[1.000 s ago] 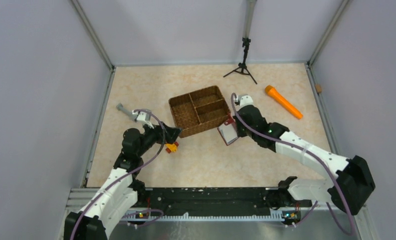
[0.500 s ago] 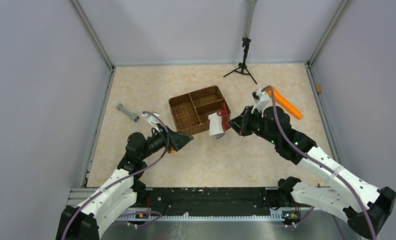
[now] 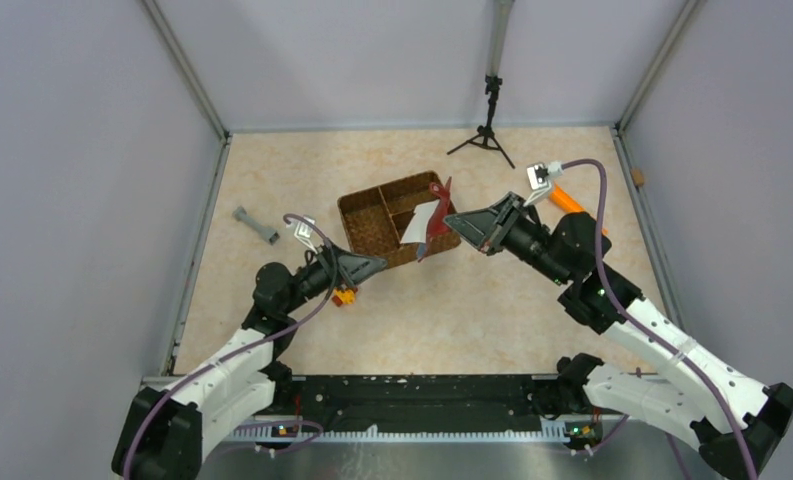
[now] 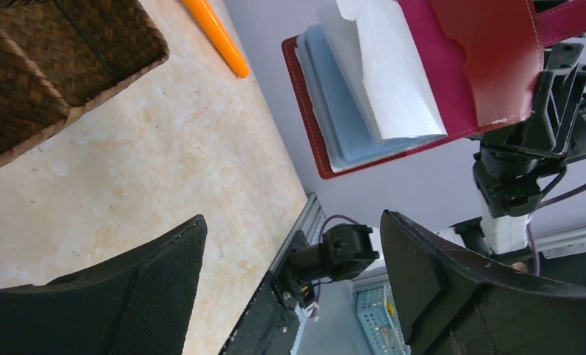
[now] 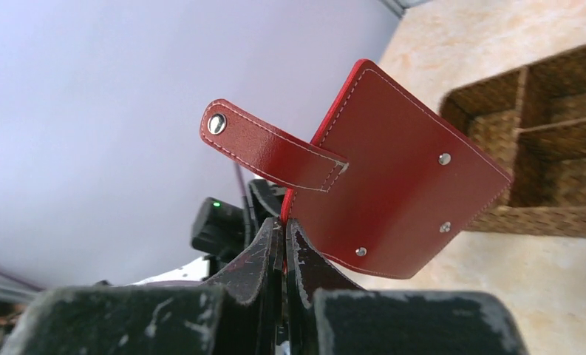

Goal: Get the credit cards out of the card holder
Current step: Open the card holder at the center of the board.

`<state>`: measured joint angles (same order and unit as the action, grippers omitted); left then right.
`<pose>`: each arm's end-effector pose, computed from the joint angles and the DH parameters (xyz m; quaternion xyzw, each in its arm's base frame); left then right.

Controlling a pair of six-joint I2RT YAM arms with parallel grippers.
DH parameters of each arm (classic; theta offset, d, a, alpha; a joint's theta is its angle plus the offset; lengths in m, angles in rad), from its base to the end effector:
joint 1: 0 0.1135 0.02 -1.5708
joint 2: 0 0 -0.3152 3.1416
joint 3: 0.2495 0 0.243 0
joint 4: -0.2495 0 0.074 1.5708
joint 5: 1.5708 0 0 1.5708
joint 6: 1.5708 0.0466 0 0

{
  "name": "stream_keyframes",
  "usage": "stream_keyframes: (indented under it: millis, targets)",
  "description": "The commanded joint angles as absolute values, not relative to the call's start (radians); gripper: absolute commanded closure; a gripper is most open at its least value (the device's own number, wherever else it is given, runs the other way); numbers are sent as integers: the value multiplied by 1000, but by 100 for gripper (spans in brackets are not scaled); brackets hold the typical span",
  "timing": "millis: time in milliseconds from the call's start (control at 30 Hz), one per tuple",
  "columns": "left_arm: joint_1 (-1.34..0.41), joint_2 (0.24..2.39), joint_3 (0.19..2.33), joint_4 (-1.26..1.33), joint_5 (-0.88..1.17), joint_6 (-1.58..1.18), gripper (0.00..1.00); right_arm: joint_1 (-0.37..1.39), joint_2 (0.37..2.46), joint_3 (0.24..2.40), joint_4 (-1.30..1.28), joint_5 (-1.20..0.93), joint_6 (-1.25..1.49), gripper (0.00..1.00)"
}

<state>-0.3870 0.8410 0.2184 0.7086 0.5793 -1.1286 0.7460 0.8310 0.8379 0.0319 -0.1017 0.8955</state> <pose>0.1281 -0.0798 0.2696 -0.0386 0.6801 -0.6256 0.3802 0.1164 0.1140 0.4126 0.0152 0.6932 0.5506 0.4649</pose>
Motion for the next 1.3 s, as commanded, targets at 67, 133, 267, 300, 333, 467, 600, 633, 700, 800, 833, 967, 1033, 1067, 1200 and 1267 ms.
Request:
stream_keyframes:
  millis: [67,133,267,300,333,467,600,633,700,800,833,967,1033,1067,1200,1267]
  targets:
    - [-391,888,228,870,589,-1264,10,749,840,876,250,-190,1001,100]
    - [-391,905,247,857,590,-1289,12,749,845,880,280,-197,1018,100]
    - [-392,946,258,919,605,-1359,13,749,874,914,302,-230,1030,100]
    - [-394,953,260,945,609,-1377,12,750,880,916,312,-239,1037,100]
    - [-396,960,263,961,612,-1394,11,750,885,916,323,-245,1042,100]
    - [-413,984,295,971,617,-1420,4,750,901,906,360,-259,1065,100]
    - [-428,1041,327,985,635,-1433,2,751,910,889,400,-273,1092,100]
    - [-431,1053,330,1013,637,-1445,2,750,913,890,405,-277,1094,100]
    - [-434,1092,334,1078,643,-1479,2,750,915,890,410,-284,1099,100]
    - [-434,1138,339,1195,647,-1540,1,750,913,887,404,-286,1098,100]
    - [-434,1152,342,1226,646,-1566,1,751,910,883,402,-286,1098,100]
    - [-437,1201,348,1352,627,-1640,1,750,903,862,405,-277,1098,100]
    - [-439,1214,346,1404,611,-1666,1,749,902,854,404,-272,1096,100]
    - [-443,1217,350,1412,605,-1672,1,750,901,851,406,-270,1096,100]
    - [-477,1203,384,1358,594,-1652,1,750,909,837,422,-271,1102,100]
    - [-494,1192,399,1316,584,-1636,1,750,916,832,434,-273,1108,100]
